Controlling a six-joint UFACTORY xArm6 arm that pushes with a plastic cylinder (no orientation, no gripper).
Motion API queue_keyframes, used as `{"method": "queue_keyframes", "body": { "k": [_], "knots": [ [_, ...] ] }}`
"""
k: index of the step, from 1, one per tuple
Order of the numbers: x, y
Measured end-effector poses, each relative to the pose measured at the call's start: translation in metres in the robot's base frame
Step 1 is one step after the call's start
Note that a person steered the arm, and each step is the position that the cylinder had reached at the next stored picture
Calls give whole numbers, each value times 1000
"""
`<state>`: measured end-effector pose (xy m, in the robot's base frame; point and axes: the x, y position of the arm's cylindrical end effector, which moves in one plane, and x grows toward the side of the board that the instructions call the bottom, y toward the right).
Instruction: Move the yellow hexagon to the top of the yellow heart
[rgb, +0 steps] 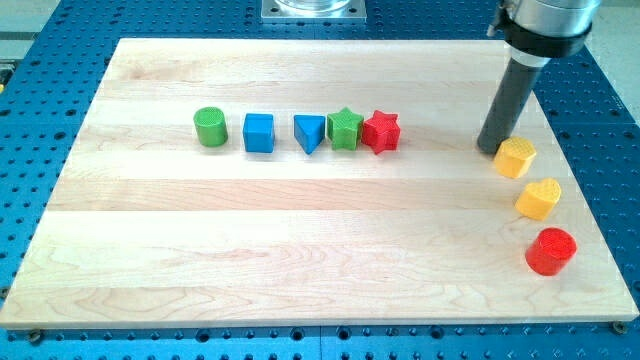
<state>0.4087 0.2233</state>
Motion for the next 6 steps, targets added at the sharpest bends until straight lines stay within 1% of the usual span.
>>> {"method": "queue_keyframes", "body": {
  "k": [1, 2, 3, 5, 6],
  "knots": [
    [-19, -18],
    [12, -18],
    [16, -20],
    [16, -4],
    [36, -79]
  ]
}}
